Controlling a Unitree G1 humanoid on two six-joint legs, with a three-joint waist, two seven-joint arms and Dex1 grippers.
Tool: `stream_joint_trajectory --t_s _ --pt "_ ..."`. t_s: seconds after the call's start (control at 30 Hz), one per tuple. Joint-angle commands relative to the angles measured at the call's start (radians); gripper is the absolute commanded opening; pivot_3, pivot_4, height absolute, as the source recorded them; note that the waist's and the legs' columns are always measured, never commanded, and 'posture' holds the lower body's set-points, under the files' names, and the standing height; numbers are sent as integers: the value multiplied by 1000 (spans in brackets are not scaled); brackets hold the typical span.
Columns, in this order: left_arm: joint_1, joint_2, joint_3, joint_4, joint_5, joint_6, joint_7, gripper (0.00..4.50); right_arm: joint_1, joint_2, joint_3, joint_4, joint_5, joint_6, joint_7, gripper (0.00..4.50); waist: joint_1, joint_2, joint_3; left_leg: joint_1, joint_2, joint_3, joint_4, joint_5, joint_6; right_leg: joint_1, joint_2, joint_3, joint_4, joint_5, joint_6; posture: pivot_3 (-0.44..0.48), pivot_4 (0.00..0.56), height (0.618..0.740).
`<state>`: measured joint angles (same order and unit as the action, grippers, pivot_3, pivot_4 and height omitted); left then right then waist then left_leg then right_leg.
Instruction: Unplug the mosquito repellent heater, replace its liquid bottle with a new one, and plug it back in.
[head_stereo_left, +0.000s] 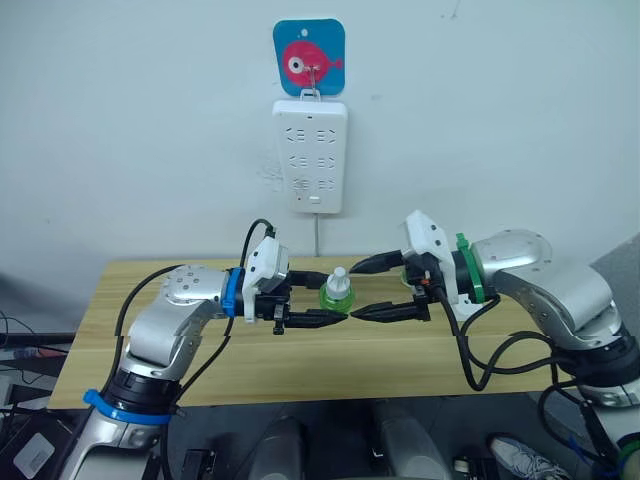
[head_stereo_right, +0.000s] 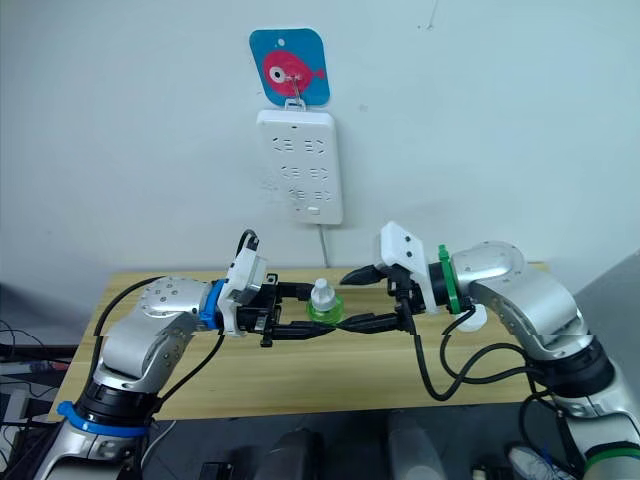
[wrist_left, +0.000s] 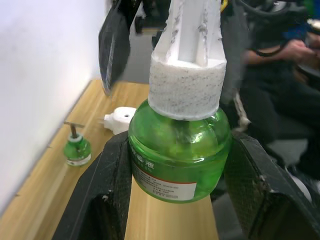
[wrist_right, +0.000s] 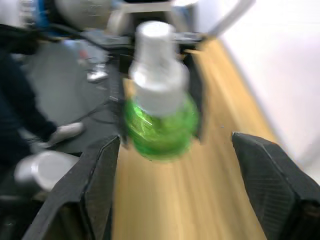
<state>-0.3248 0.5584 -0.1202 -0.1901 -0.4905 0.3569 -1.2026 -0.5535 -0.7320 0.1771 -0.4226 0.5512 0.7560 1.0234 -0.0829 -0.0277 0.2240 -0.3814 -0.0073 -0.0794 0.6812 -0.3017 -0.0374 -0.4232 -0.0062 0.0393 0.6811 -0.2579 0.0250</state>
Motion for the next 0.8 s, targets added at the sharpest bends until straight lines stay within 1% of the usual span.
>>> stream_joint_trajectory --t_s 0.03,0.1,0.17,0.27,0.37,0.43,0.57,0.63,0.67,0.7,0.8 --pt "29 -58 -4 -19 39 -56 92 2249 104 -15 -154 -178 62 58 -115 3508 2 0 -1 0 0 0 0 0 0 0 0 0 0 0 0 -153 160 740" --pt "37 -88 -11 -12 66 -81 133 2249 160 11 -205 -259 96 102 -199 3508 1 0 -2 0 0 0 0 0 0 0 0 -1 0 0 0 -162 158 740" --pt "37 -114 -17 -1 97 -103 172 2249 195 81 -221 -351 130 151 -325 3508 -4 0 -3 0 0 0 0 0 0 0 0 0 1 0 0 -181 157 740" --pt "31 -142 -41 10 130 -128 203 2249 240 220 -138 -459 106 186 -516 3508 -13 3 -11 3 1 2 0 0 0 1 1 2 2 1 0 -193 155 740" --pt "26 -160 -48 17 146 -151 221 2249 247 288 -52 -451 21 181 -624 3508 -18 5 -15 4 1 2 0 1 -2 2 2 3 3 1 0 -193 155 740" --pt "25 -167 -51 20 156 -162 230 2249 234 302 -6 -415 -38 167 -668 3508 -24 5 -17 4 0 2 0 2 -2 2 2 4 3 1 1 -209 149 740" --pt "30 -176 -54 4 153 -157 242 2249 210 337 -3 -377 -52 164 -696 3508 -28 5 -20 5 0 3 1 3 -1 3 3 4 2 3 2 -198 147 740" --pt "31 -179 -54 -3 151 -156 248 2249 209 344 -6 -368 -49 164 -693 3140 -28 5 -22 4 0 2 1 3 -1 3 3 4 2 3 2 -192 147 740" --pt "31 -179 -54 -6 151 -154 250 2249 209 348 -9 -366 -45 165 -690 2880 -29 5 -22 4 0 2 1 3 -1 3 3 4 2 3 2 -187 146 740" --pt "31 -179 -54 -9 149 -153 252 2249 209 349 -9 -365 -42 166 -686 2575 -29 5 -23 4 0 1 0 3 -1 3 3 4 2 3 2 -187 146 740" --pt "30 -176 -54 -17 145 -149 256 2249 210 342 -6 -365 -36 169 -668 1477 -30 5 -23 4 0 1 0 3 -1 3 3 3 2 3 2 -182 145 740"
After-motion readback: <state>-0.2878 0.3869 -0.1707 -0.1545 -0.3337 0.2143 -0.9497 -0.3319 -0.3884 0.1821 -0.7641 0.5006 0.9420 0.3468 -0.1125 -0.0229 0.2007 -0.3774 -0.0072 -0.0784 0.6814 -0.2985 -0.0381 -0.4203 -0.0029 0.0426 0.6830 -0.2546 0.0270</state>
